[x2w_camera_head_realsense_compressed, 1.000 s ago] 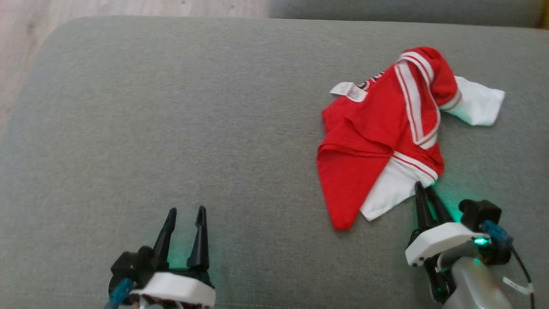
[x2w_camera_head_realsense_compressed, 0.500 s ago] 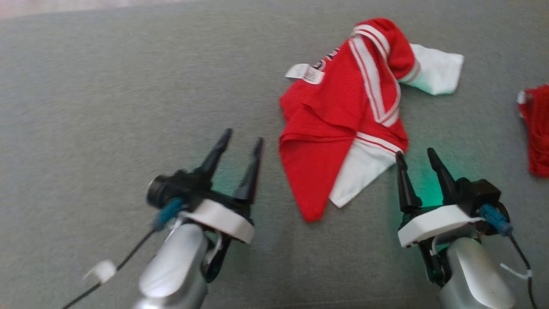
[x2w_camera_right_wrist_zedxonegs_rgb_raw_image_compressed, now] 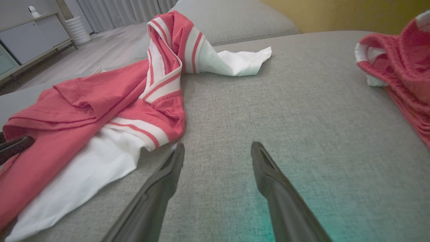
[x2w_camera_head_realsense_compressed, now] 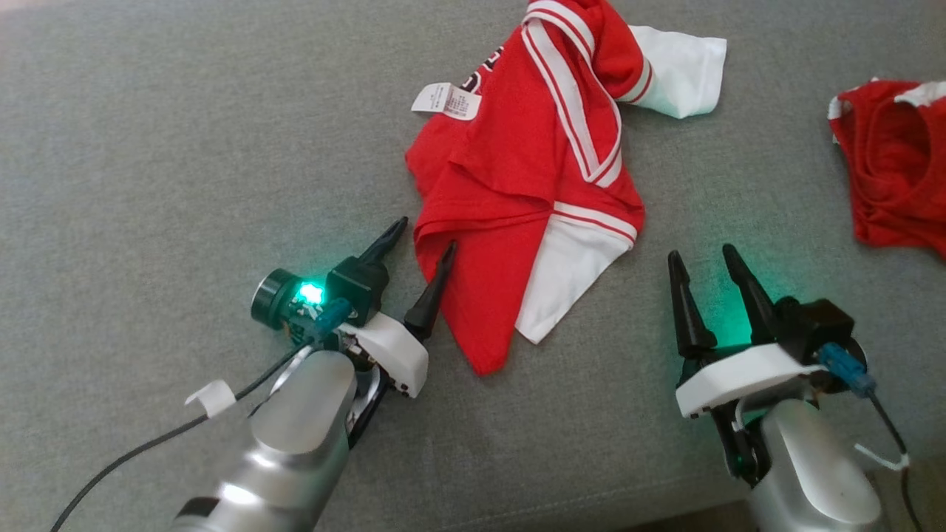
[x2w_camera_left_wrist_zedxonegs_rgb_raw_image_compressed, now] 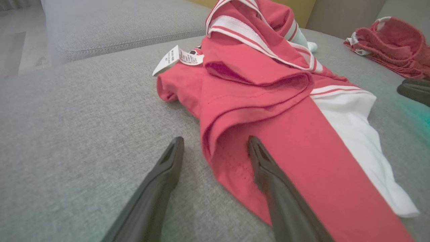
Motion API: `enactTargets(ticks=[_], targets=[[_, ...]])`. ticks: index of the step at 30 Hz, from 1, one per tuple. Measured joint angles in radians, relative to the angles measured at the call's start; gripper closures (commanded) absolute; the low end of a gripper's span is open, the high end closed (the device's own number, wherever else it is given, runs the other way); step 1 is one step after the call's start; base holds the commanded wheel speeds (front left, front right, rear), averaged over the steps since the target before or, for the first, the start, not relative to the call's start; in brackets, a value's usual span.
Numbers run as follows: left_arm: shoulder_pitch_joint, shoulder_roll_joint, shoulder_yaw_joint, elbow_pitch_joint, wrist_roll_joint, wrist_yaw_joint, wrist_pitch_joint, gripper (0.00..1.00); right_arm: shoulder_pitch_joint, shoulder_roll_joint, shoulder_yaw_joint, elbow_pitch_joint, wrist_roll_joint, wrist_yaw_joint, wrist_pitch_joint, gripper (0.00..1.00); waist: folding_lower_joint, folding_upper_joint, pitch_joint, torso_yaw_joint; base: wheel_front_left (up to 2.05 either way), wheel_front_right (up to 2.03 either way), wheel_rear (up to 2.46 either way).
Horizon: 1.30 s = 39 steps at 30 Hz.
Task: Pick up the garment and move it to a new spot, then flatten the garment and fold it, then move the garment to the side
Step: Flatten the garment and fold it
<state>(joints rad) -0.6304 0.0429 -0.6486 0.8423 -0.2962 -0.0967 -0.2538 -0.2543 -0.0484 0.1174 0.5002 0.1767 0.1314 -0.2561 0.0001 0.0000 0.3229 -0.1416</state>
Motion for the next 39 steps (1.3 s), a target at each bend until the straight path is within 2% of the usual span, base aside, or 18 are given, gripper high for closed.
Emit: enactTargets(ticks=[3, 4, 5, 6, 11, 14, 17, 23, 27, 32, 39], targets=[[-0.001, 0.001, 0.004, -0.009, -0.019, 0.002, 0.0, 0.0, -0.004, 0.0, 0.001, -0.003, 0.001, 0.0, 0.0, 0.0, 0.0, 0.0, 0.008, -0.005, 0.0, 0.0, 0.0], [-0.001, 0.001, 0.004, -0.018, -0.021, 0.006, 0.0, 0.23, -0.003, 0.0, 0.002, -0.003, 0.001, 0.0, 0.0, 0.0, 0.0, 0.0, 0.009, -0.004, 0.0, 0.0, 0.0], [-0.001, 0.001, 0.006, -0.029, -0.021, 0.006, 0.0, 0.71, -0.004, 0.0, 0.004, -0.003, 0.004, 0.0, 0.0, 0.0, 0.0, 0.0, 0.009, -0.003, 0.0, 0.0, 0.0], [0.0, 0.001, 0.007, -0.046, -0.021, 0.006, 0.0, 1.0, -0.004, 0.0, 0.006, -0.003, 0.01, 0.0, 0.0, 0.0, 0.0, 0.0, 0.009, -0.001, 0.0, 0.0, 0.0], [0.006, 0.0, 0.04, -0.153, -0.02, 0.005, 0.0, 1.0, -0.004, 0.0, 0.005, 0.004, 0.016, 0.0, 0.0, 0.0, 0.0, 0.0, 0.003, 0.021, 0.0, 0.0, 0.0], [0.03, 0.0, 0.076, -0.276, -0.019, 0.004, 0.0, 1.0, -0.003, 0.0, -0.005, 0.014, 0.016, 0.0, 0.0, 0.0, 0.0, 0.0, -0.004, 0.047, 0.0, 0.0, 0.0], [0.075, -0.001, 0.107, -0.389, -0.02, 0.0, 0.0, 1.0, -0.001, 0.0, -0.02, 0.027, 0.016, 0.0, 0.0, 0.0, -0.0001, 0.0, -0.015, 0.085, 0.0, 0.0, 0.0], [0.173, 0.001, 0.129, -0.527, -0.021, -0.008, 0.0, 1.0, 0.002, 0.0, -0.031, 0.058, 0.017, 0.0, 0.0, 0.0, -0.0001, 0.0, -0.047, 0.181, 0.0, 0.0, 0.0], [0.22, 0.0, 0.13, -0.576, -0.026, -0.009, 0.0, 1.0, 0.004, 0.0, -0.029, 0.074, 0.031, 0.0, 0.0, 0.0, -0.0002, 0.0, -0.078, 0.242, 0.0, 0.0, 0.0], [0.253, 0.0, 0.163, -0.561, -0.033, 0.001, 0.0, 1.0, 0.021, 0.0, -0.018, 0.089, 0.043, 0.0, 0.0, 0.0, -0.0002, 0.0, -0.117, 0.299, 0.0, 0.0, 0.0], [0.247, 0.0, 0.228, -0.56, -0.014, 0.002, 0.0, 1.0, 0.021, 0.0, -0.002, 0.09, 0.043, 0.0, 0.0, 0.0, 0.0, 0.0, -0.105, 0.3, 0.0, 0.0, 0.0]])
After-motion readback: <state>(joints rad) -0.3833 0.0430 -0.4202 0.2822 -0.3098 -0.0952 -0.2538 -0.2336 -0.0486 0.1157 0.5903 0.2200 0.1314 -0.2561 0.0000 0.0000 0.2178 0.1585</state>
